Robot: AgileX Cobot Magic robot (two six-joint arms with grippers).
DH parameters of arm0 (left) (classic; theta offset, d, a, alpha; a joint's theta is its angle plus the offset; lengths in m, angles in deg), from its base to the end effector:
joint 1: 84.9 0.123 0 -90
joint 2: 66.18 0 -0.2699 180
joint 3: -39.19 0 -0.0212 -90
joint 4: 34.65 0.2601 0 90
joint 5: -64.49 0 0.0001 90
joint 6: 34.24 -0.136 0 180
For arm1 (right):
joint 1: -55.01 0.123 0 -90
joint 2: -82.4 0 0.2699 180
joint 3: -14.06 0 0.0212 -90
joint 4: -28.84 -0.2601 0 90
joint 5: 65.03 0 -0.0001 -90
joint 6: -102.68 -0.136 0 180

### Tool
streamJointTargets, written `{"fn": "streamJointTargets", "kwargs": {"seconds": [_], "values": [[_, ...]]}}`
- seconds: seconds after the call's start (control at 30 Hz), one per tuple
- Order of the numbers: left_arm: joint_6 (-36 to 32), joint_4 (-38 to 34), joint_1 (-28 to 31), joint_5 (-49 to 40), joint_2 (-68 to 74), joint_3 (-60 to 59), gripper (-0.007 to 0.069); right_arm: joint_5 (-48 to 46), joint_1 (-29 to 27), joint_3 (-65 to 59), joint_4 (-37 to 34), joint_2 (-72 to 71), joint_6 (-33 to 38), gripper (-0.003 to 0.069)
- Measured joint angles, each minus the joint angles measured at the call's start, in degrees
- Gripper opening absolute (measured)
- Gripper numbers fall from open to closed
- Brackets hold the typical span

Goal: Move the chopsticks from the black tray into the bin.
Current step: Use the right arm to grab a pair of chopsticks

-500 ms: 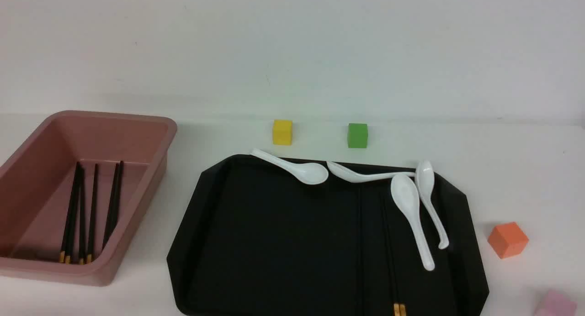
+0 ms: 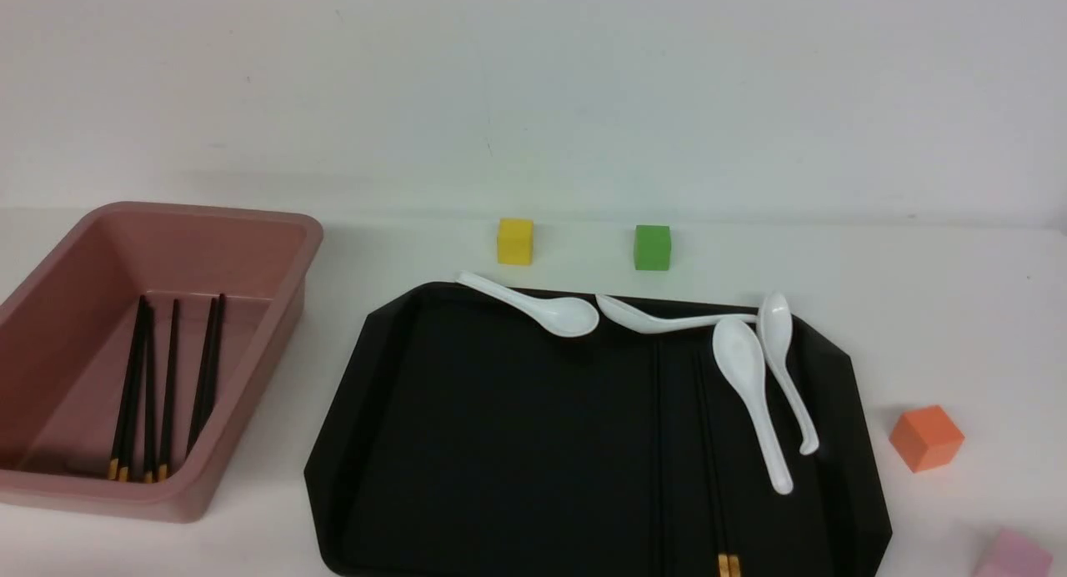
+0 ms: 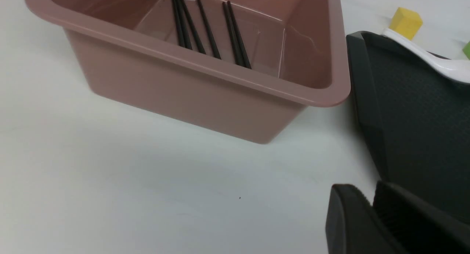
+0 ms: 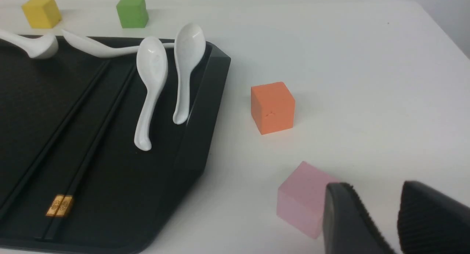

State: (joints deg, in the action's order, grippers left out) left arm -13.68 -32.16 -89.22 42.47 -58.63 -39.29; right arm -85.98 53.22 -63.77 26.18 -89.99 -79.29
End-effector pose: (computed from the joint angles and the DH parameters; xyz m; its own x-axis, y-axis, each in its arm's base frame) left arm 0.1195 -0.0068 0.1554 -0.3119 -0.2905 -0.9046 -0.0398 0.9553 -0.2930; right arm 0.1205 -0.0015 0.1621 -0.2797 0.0864 -0.9562 0.0372 0.9962 0.0792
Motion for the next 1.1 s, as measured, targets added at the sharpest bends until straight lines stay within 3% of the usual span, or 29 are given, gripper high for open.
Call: {"fn": "streamJointTargets", "kwargs": {"seconds": [1.0,1.1], "values": [[0.00,0.00,0.00,0.00,0.00,0.00,0.0135,0.00,0.00,0.00,0.00,0.00,0.00,0.0240],[0.00,0.00,0.00,0.00,0.00,0.00,0.0141,0.00,0.00,0.00,-4.22,0.00,-3.40,0.0240]]}}
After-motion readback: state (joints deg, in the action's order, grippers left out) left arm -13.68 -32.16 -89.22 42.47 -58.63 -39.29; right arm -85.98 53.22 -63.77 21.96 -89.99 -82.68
